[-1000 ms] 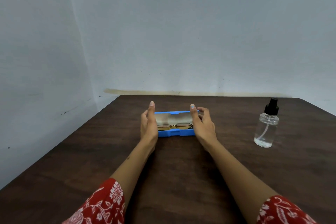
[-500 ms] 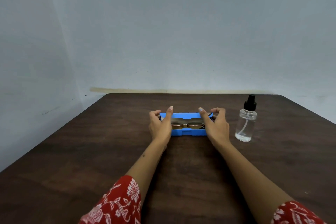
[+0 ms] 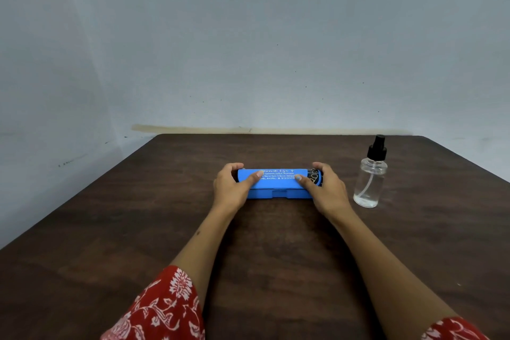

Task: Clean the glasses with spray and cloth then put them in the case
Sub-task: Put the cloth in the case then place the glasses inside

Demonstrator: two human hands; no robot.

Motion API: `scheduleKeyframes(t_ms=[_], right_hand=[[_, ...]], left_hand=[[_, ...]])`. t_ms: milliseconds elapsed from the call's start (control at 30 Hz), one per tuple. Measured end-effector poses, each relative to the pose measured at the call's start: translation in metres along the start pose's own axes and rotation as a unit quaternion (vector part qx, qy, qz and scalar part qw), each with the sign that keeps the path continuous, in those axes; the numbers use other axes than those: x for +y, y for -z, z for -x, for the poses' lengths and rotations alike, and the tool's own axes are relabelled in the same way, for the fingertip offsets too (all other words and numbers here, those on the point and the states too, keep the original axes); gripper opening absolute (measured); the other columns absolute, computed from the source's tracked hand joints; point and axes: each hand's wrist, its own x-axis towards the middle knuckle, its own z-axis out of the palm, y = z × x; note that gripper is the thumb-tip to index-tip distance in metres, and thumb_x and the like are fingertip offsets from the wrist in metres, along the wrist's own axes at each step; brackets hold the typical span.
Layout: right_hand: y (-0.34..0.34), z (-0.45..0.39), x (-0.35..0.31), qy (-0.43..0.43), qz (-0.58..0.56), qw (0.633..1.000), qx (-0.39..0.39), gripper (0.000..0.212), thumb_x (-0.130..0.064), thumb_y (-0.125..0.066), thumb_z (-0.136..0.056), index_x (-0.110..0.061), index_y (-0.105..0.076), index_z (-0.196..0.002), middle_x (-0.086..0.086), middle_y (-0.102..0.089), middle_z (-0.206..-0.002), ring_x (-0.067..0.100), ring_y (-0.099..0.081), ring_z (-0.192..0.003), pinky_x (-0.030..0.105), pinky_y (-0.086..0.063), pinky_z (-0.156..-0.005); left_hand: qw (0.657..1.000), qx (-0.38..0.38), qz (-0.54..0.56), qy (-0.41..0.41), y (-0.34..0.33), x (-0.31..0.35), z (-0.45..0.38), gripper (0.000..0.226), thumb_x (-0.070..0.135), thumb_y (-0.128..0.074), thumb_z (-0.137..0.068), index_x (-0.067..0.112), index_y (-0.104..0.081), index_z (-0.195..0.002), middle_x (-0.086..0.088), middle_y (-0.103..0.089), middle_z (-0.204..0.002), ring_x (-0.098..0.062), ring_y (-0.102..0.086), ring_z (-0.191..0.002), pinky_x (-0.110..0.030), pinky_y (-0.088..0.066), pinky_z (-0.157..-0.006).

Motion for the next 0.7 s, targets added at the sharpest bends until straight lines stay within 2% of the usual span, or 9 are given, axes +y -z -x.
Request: scheduleKeyframes(t_ms=[100,400,533,633,700], right_hand=[[0.001,0.000,0.000,-0.003,-0.002,1.000,-0.004,0.059,-0.037,-0.068,-0.083,-0.014,-0.044,-0.133,0.008,-0.051,-0.134,0.024,-0.047,-0.122,0.036,-0.040,-0.100],[0.003,-0.001,0.003,0.004,-0.001,1.000,-0.004,0.060,-0.034,-0.076,-0.075,-0.012,-0.051,-0.126,0.009,-0.058,-0.122,0.022,-0.055,-0.110,0.033,-0.043,-0.095],[0.005,-0.001,0.004,0.009,-0.008,1.000,-0.004,0.062,-0.033,-0.078,-0.074,-0.012,-0.051,-0.126,0.009,-0.058,-0.122,0.019,-0.054,-0.107,0.028,-0.042,-0.091],[0.004,0.003,0.002,0.012,0.006,1.000,-0.004,0.066,-0.034,-0.075,-0.077,-0.010,-0.046,-0.132,0.009,-0.054,-0.130,0.022,-0.051,-0.117,0.030,-0.040,-0.097],[0.002,0.009,0.000,0.050,0.058,0.997,0.011,0.068,-0.036,-0.070,-0.081,-0.010,-0.041,-0.137,0.008,-0.049,-0.136,0.023,-0.044,-0.125,0.034,-0.037,-0.101]], left_hand=[[1.000,-0.006,-0.016,-0.015,0.003,0.001,0.002,0.055,0.038,-0.077,-0.073,0.013,-0.059,-0.119,-0.005,-0.059,-0.124,-0.021,-0.050,-0.118,-0.041,-0.046,-0.100],[0.997,-0.040,-0.051,-0.036,0.009,0.004,0.003,0.053,0.036,-0.080,-0.071,0.013,-0.061,-0.115,-0.005,-0.061,-0.117,-0.018,-0.056,-0.107,-0.033,-0.050,-0.093],[0.996,-0.043,-0.069,-0.048,0.009,0.004,0.004,0.053,0.036,-0.078,-0.073,0.013,-0.060,-0.117,-0.006,-0.061,-0.119,-0.019,-0.054,-0.111,-0.033,-0.048,-0.094],[0.995,-0.043,-0.074,-0.051,0.009,0.004,0.007,0.056,0.039,-0.076,-0.075,0.014,-0.058,-0.121,-0.006,-0.059,-0.124,-0.021,-0.052,-0.117,-0.038,-0.047,-0.098],[0.995,-0.035,-0.074,-0.053,0.009,0.004,0.009,0.058,0.039,-0.075,-0.076,0.014,-0.057,-0.124,-0.006,-0.058,-0.127,-0.021,-0.051,-0.119,-0.040,-0.046,-0.100]])
